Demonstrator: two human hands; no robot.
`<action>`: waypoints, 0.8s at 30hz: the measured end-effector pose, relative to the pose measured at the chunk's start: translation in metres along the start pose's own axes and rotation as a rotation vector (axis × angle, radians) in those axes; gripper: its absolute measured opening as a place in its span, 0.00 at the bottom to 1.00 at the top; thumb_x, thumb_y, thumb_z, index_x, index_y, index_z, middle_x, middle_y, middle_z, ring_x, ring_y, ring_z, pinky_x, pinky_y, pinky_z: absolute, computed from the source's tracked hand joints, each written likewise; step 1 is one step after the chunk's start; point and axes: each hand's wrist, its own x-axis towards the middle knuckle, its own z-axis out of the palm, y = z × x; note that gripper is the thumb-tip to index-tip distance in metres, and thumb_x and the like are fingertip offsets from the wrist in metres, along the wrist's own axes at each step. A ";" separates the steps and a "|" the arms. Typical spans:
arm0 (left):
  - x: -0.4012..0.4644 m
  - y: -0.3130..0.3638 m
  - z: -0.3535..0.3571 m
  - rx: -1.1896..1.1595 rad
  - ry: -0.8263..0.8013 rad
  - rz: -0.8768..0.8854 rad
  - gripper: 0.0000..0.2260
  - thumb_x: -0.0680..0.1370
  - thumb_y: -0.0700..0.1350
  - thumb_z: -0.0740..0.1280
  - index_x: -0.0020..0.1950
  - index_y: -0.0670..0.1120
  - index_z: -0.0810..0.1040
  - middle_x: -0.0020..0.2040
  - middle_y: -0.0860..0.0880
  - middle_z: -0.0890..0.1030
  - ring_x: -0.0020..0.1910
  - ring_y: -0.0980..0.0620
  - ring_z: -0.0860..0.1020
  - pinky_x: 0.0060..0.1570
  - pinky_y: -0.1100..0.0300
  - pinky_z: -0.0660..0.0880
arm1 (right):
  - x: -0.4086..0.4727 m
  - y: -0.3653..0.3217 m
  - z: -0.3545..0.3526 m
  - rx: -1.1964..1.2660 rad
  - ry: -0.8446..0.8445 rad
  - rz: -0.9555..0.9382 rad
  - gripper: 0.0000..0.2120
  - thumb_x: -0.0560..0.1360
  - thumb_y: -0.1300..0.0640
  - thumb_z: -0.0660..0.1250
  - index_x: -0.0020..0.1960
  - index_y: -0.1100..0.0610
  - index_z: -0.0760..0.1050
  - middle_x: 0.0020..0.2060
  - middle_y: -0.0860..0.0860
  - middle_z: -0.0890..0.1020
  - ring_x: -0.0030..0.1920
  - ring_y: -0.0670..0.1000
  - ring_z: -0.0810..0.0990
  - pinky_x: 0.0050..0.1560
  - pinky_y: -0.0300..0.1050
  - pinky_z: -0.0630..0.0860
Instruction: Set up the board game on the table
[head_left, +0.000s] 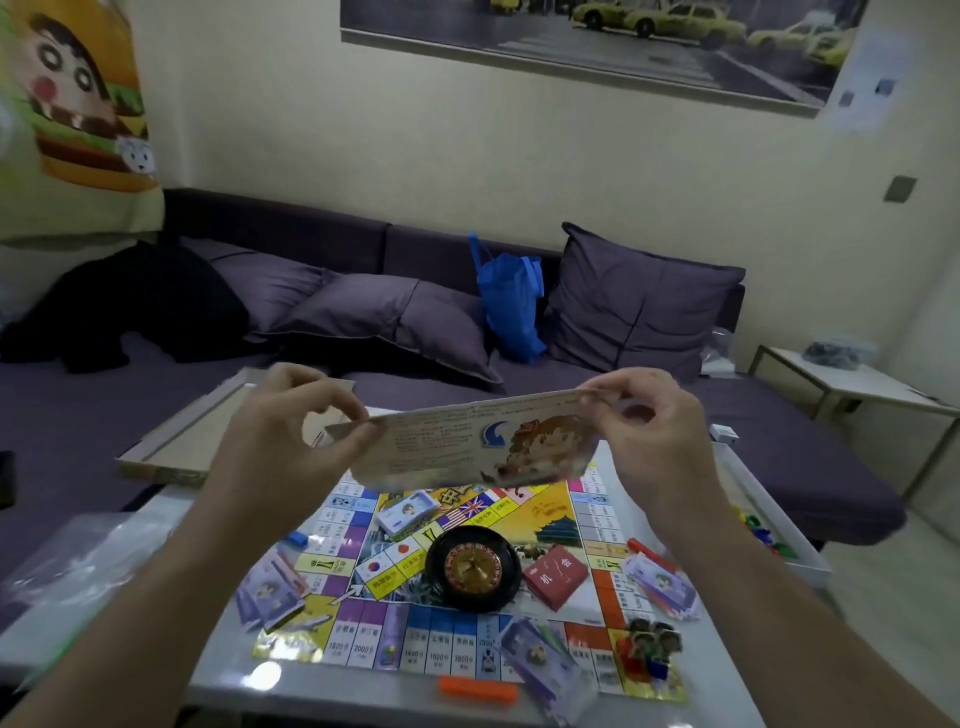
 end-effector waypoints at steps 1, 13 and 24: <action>-0.001 0.005 0.000 0.016 -0.064 0.038 0.07 0.73 0.47 0.79 0.44 0.57 0.83 0.46 0.59 0.80 0.45 0.59 0.78 0.42 0.56 0.77 | 0.000 -0.005 -0.001 0.032 -0.022 -0.018 0.09 0.77 0.60 0.75 0.46 0.46 0.85 0.47 0.45 0.85 0.51 0.50 0.83 0.55 0.53 0.83; -0.014 0.029 0.029 -0.254 -0.121 -0.311 0.11 0.81 0.40 0.69 0.44 0.54 0.85 0.39 0.52 0.85 0.43 0.49 0.82 0.41 0.53 0.77 | -0.036 -0.027 0.017 -0.021 -0.280 -0.221 0.14 0.77 0.57 0.77 0.61 0.49 0.82 0.48 0.42 0.86 0.52 0.46 0.85 0.51 0.49 0.83; -0.028 0.039 0.043 -1.002 -0.330 -0.771 0.25 0.82 0.64 0.61 0.65 0.47 0.82 0.57 0.41 0.87 0.56 0.37 0.85 0.58 0.38 0.80 | -0.082 -0.021 0.037 -0.275 -0.705 -0.165 0.34 0.77 0.38 0.72 0.79 0.37 0.63 0.80 0.35 0.57 0.75 0.37 0.59 0.71 0.33 0.62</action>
